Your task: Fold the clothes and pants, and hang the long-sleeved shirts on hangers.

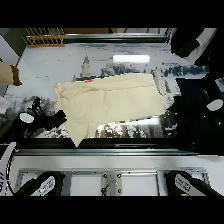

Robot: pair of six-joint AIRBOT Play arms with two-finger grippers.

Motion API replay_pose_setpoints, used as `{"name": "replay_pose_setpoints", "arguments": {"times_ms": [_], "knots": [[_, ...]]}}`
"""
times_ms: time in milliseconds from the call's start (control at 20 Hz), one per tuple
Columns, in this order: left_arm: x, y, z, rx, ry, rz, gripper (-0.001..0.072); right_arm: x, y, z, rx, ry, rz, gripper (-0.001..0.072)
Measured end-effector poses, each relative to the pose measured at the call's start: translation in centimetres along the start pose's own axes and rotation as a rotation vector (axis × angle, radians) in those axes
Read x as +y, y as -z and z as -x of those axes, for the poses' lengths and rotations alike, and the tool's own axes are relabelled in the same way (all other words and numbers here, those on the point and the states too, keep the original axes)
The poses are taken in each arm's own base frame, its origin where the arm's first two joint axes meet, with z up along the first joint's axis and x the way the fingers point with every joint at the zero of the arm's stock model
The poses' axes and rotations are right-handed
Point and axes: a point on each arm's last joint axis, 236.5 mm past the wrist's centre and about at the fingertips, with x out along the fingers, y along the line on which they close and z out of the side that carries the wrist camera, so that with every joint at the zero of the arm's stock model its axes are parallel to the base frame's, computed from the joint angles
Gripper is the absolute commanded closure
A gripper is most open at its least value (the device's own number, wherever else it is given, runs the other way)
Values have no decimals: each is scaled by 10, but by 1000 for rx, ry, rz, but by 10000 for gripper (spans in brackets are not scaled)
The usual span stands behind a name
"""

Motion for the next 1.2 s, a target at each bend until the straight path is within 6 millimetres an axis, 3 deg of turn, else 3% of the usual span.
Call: {"name": "replay_pose_setpoints", "arguments": {"times_ms": [100,200,650,700,900,1100,1200], "knots": [[-2,-1,4,-9,4,-8,699,-23,5,-22,15,10,-126,218],[-3,-2,5,-14,7,-14,699,-30,7,-41,19,-9,-177,218],[-4,-2,7,-17,9,-20,699,24,-4,-103,-28,-172,-107,233],[-4,-2,7,-16,9,-20,699,29,-5,-107,-29,-177,-91,289],[-4,-1,7,-14,10,-20,699,40,-9,-117,-44,-179,2,702],[-6,-4,9,-19,14,-25,699,49,-15,-109,-72,-185,107,701],[-19,-19,21,-51,33,-49,699,67,-27,-89,-118,-206,193,701]]}}
